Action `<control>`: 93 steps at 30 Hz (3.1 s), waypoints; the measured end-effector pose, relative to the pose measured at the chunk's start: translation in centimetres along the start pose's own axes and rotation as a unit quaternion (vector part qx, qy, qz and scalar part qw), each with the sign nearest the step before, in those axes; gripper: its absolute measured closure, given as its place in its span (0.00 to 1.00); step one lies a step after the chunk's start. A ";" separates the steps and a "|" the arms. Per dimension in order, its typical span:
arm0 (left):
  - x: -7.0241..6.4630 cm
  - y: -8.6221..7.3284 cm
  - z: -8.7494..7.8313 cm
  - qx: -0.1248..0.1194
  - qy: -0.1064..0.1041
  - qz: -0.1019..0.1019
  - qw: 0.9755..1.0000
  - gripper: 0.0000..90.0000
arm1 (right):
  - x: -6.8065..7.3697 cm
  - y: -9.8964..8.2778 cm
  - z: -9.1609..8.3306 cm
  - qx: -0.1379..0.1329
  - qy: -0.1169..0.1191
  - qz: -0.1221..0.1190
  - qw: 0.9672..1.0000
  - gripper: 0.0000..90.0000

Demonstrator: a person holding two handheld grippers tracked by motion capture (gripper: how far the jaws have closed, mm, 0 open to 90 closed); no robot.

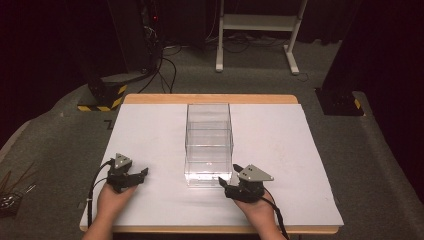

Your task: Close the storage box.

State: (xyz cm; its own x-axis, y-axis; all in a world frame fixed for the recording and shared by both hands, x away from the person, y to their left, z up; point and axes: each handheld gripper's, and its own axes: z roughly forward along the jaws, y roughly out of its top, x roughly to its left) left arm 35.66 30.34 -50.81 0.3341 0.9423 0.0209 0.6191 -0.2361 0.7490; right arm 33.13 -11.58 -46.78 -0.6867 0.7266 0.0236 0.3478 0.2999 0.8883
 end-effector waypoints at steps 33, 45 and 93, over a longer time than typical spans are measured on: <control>-0.1 0.0 0.0 -0.002 -0.006 0.000 1.000 0.33 | -0.9 1.2 1.1 0.004 -0.025 0.012 1.000 0.31; 0.0 0.0 0.0 -0.002 -0.007 0.001 1.000 0.33 | -1.1 1.5 1.3 0.003 -0.036 0.016 0.999 0.31; -0.1 0.0 0.0 -0.004 -0.003 0.003 1.000 0.33 | -3.5 2.6 4.7 -0.010 -0.065 0.049 0.997 0.24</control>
State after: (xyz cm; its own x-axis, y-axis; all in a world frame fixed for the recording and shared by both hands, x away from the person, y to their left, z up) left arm 35.60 30.24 -50.84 0.3423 0.9394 0.0206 0.6119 -0.2395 0.7538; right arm 39.48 -10.45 -46.78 -0.5612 0.8261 0.0520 0.3952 0.2121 0.8938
